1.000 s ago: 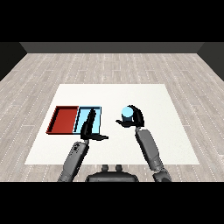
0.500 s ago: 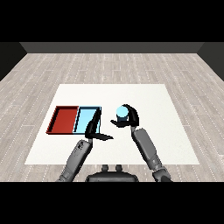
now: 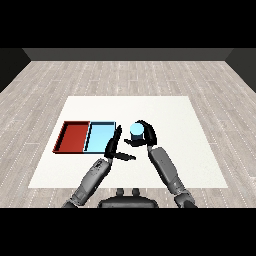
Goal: Pick the blue can and put it in the blue box
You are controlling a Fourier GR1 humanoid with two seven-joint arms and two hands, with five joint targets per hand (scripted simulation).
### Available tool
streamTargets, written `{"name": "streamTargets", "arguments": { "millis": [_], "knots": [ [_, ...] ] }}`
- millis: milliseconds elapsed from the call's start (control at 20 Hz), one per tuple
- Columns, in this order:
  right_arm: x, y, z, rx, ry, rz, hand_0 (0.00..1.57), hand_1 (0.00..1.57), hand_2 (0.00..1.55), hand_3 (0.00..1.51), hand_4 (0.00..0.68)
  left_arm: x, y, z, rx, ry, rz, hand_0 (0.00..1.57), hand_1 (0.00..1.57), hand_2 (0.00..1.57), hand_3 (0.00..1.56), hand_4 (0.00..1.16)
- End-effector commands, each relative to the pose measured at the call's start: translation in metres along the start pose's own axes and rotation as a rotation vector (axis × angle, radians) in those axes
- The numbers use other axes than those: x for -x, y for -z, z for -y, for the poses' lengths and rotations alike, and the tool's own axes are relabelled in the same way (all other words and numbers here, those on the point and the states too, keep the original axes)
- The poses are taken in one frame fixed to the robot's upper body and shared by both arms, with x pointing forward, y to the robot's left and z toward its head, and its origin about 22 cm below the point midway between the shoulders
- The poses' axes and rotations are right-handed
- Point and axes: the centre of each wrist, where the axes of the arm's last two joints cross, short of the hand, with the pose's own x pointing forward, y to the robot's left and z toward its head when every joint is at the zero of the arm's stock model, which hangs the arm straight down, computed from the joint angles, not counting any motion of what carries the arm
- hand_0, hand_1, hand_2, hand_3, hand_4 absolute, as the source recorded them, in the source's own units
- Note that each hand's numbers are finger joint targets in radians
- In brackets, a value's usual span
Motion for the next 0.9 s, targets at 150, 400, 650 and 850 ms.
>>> {"name": "streamTargets", "arguments": {
  "millis": [150, 400, 650, 850],
  "knots": [
    [0.011, 0.006, -0.008, -0.003, 0.02, 0.009, 1.44, 1.44, 1.46, 1.36, 0.553, 0.025, 0.012, -0.003, 0.004, -0.018, -0.028, 0.0, 0.0, 0.0, 0.0, 0.0],
    [0.001, 0.002, -0.014, -0.034, 0.028, 0.009, 1.43, 1.43, 1.46, 1.38, 0.55, -0.004, 0.021, 0.005, 0.018, -0.03, -0.056, 0.0, 0.0, 0.0, 0.0, 0.0],
    [0.009, -0.004, -0.031, -0.051, 0.017, 0.028, 1.43, 1.43, 1.46, 1.38, 0.559, 0.033, 0.021, 0.011, 0.024, -0.02, -0.057, 0.0, 0.0, 0.0, 0.0, 0.0],
    [-0.007, -0.007, -0.036, -0.035, 0.042, 0.015, 1.43, 1.43, 1.46, 1.38, 0.558, 0.016, 0.03, 0.026, 0.007, -0.005, -0.079, 0.0, 0.0, 0.0, 0.0, 0.0]
  ]
}}
